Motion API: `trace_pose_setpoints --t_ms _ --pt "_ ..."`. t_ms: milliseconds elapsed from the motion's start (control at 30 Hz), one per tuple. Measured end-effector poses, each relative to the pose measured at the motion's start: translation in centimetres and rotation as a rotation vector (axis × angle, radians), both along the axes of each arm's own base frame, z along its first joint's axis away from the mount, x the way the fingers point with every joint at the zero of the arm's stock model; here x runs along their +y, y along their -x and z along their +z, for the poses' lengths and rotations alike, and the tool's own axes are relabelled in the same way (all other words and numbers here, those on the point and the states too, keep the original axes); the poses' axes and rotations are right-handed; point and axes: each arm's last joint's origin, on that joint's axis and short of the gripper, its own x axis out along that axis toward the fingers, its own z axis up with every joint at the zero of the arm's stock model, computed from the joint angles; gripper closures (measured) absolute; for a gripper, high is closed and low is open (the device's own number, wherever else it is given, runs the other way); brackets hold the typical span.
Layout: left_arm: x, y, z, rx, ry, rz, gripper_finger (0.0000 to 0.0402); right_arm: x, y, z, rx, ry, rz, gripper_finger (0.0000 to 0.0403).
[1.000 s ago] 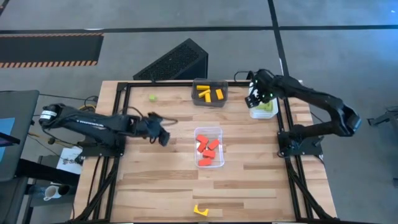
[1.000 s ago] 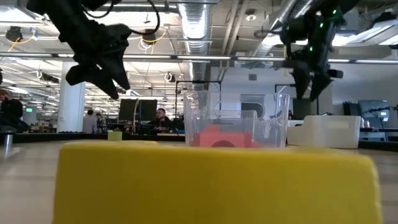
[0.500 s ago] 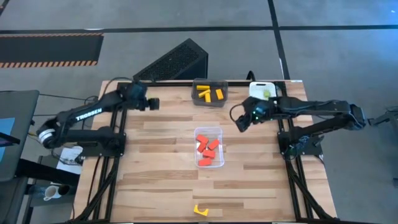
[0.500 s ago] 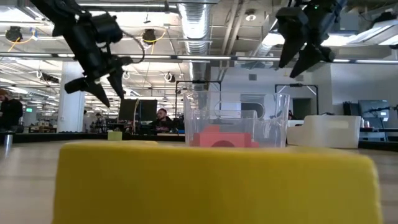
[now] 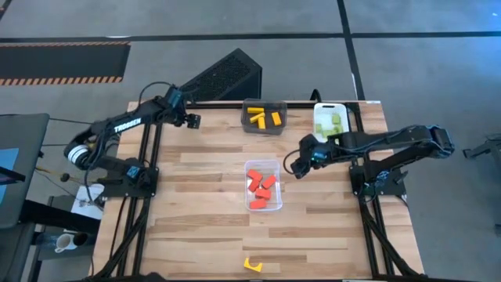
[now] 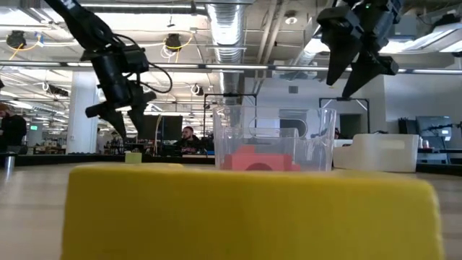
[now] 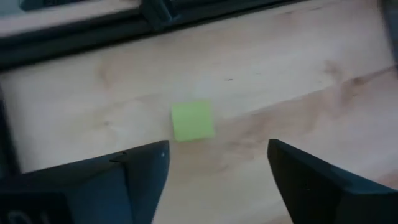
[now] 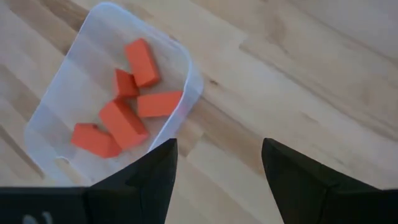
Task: Sort & place blocks by color
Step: Put the green block into the white bin
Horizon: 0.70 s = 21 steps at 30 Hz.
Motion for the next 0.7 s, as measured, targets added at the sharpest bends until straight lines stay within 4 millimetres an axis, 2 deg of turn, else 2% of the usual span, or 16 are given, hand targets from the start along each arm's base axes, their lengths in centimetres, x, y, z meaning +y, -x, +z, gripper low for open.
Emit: trace_pose_setpoints --t_ms 200,300,700 --pt "1.3 -0.8 -0.4 0.079 -0.012 -0.03 0.0095 1.2 0.1 0.2 -0.018 -0.01 0.015 0.0148" --pt "1.7 -1.1 -1.3 0.119 0.009 -0.04 0.0078 1.5 0.2 0.2 -0.021 -0.016 0.015 0.0148" --pt "2.7 -2.1 -4.0 0.159 0.069 -0.049 0.0072 1.4 0.3 0.2 -0.006 0.0 0.024 0.0148"
